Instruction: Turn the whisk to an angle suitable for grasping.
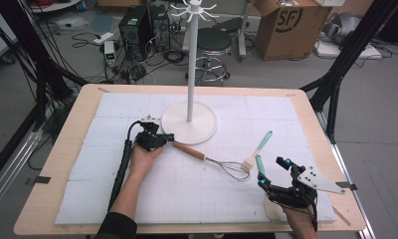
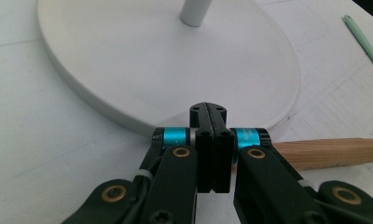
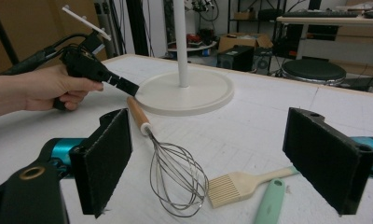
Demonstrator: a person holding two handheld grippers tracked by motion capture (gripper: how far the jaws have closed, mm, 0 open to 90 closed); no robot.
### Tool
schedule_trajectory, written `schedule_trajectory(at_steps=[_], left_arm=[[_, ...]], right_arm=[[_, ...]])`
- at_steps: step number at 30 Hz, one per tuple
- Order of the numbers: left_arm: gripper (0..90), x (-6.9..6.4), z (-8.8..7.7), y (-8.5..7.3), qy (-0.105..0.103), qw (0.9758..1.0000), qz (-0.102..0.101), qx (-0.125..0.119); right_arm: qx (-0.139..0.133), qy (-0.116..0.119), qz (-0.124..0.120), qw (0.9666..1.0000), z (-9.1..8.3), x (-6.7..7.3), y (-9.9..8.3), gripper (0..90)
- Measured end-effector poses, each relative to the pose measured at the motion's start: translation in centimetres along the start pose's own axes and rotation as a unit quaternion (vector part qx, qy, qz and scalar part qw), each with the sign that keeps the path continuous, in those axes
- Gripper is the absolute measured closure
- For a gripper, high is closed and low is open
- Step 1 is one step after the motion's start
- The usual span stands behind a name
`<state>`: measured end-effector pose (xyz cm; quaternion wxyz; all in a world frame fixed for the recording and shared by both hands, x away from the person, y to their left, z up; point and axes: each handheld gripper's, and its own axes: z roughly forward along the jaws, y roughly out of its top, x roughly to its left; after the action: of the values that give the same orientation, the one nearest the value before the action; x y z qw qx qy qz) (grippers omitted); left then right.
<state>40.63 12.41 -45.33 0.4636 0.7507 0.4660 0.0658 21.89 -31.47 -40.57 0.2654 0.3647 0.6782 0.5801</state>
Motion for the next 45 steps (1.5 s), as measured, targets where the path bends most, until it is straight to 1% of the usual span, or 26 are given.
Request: schedule_trajectory(at_steps=[6, 8, 11, 13, 14, 15, 16, 18, 19, 22, 23, 24, 25, 27, 28, 31, 32, 33, 34, 36, 38, 40, 42, 43, 44, 45], left_arm=[[90.0, -0.7, 0.2, -0.1, -0.002, 0.9998, 0.016, 0.015], [90.0, -0.9, 0.2, -0.2, 0.0, 0.9991, 0.027, 0.034], [90.0, -1.2, 0.3, -0.3, -0.007, 0.9984, 0.037, 0.042], [90.0, -2.1, 0.6, -0.5, -0.027, 0.9959, 0.065, 0.057], [90.0, -2.1, 0.6, -0.5, -0.027, 0.9959, 0.065, 0.057], [90.0, -2.9, 0.9, -0.6, -0.044, 0.9944, 0.075, 0.061], [90.0, -2.9, 0.9, -0.6, -0.044, 0.9944, 0.075, 0.061], [90.0, -3.6, 1.2, -0.6, -0.055, 0.9922, 0.09, 0.066], [90.0, -4.2, 1.4, -0.7, -0.064, 0.9903, 0.099, 0.073], [90.0, -4.7, 1.5, -0.9, -0.071, 0.9893, 0.103, 0.075], [90.0, -4.9, 1.4, -1.0, -0.07, 0.9894, 0.103, 0.074], [90.0, -4.8, 1.0, -1.3, -0.074, 0.9908, 0.095, 0.061], [90.0, -4.8, 1.0, -1.3, -0.074, 0.9908, 0.095, 0.061], [89.6, -4.7, 0.2, -1.8, -0.08, 0.9923, 0.083, 0.046], [86.4, -4.6, -0.9, -2.5, -0.098, 0.9926, 0.066, 0.028], [74.0, -4.6, -3.1, -3.9, -0.109, 0.9925, 0.054, 0.009], [70.5, -4.6, -3.1, -3.9, -0.109, 0.9925, 0.054, 0.009], [64.8, -4.7, -4.4, -5.0, -0.115, 0.9925, 0.041, -0.005], [60.4, -4.7, -4.4, -5.0, -0.115, 0.9925, 0.041, -0.005], [54.1, -4.8, -5.5, -6.0, -0.12, 0.992, 0.036, -0.013], [39.0, -5.0, -6.9, -6.6, -0.101, 0.9941, 0.035, -0.014], [36.3, -5.0, -7.5, -6.7, -0.101, 0.9941, 0.033, -0.021], [31.1, -5.1, -9.0, -7.0, -0.079, 0.9953, 0.036, -0.042], [30.6, -5.4, -9.7, -7.3, -0.068, 0.9956, 0.043, -0.047], [29.5, -5.4, -9.7, -7.3, -0.068, 0.9956, 0.043, -0.047], [29.3, -5.6, -10.3, -7.5, -0.059, 0.9958, 0.05, -0.049]], right_arm=[[0.0, -0.001, 0.001, 1.0, -0.1, 0.0, 0.0, 14.8], [0.001, 0.001, 0.001, 1.0, 0.0, 0.2, 0.1, 14.8], [0.003, 0.002, -0.003, 1.0, 0.2, 0.3, 0.0, 14.8], [0.003, 0.002, -0.003, 1.0, 0.2, 0.3, 0.0, 14.8], [0.003, 0.002, -0.002, 1.0, 0.3, 0.3, 0.0, 14.8], [0.004, 0.003, -0.001, 1.0, 0.3, 0.3, 0.0, 14.8], [0.004, 0.003, -0.001, 1.0, 0.3, 0.3, 0.0, 14.8], [0.003, 0.003, -0.003, 1.0, 0.4, 0.4, 0.0, 14.8], [0.003, 0.003, -0.003, 1.0, 0.4, 0.4, 0.0, 14.8], [0.006, 0.003, 0.001, 1.0, 0.4, 0.4, -0.1, 14.8], [0.006, 0.003, 0.0, 1.0, 0.4, 0.3, -0.1, 14.8], [0.006, 0.003, -0.001, 1.0, 0.4, 0.3, -0.1, 14.8], [0.006, 0.003, -0.001, 1.0, 0.4, 0.3, -0.1, 14.8], [0.005, 0.003, 0.002, 1.0, 0.3, 0.2, -0.1, 14.8], [0.004, 0.004, 0.004, 1.0, 0.3, 0.2, -0.1, 14.8], [0.005, 0.003, 0.005, 1.0, 0.4, 0.1, -0.2, 14.8], [0.005, 0.003, 0.005, 1.0, 0.4, 0.1, -0.2, 14.8], [0.007, 0.004, 0.003, 1.0, 0.5, 0.2, -0.2, 14.8], [0.008, 0.004, 0.004, 0.9999, 0.6, 0.3, -0.2, 14.8], [0.007, 0.004, 0.002, 1.0, 0.7, 0.3, -0.1, 14.8], [0.006, 0.005, 0.0, 1.0, 0.8, 0.5, 0.0, 14.8], [0.008, 0.007, -0.004, 0.9999, 0.9, 0.8, -0.1, 14.8], [0.015, 0.008, -0.008, 0.9998, 1.0, 1.1, -0.3, 14.8], [0.017, 0.01, -0.008, 0.9998, 1.0, 1.1, -0.3, 14.8], [0.016, 0.011, -0.01, 0.9998, 1.1, 1.1, -0.3, 14.8], [0.016, 0.011, -0.009, 0.9998, 1.3, 1.0, -0.3, 14.8]])
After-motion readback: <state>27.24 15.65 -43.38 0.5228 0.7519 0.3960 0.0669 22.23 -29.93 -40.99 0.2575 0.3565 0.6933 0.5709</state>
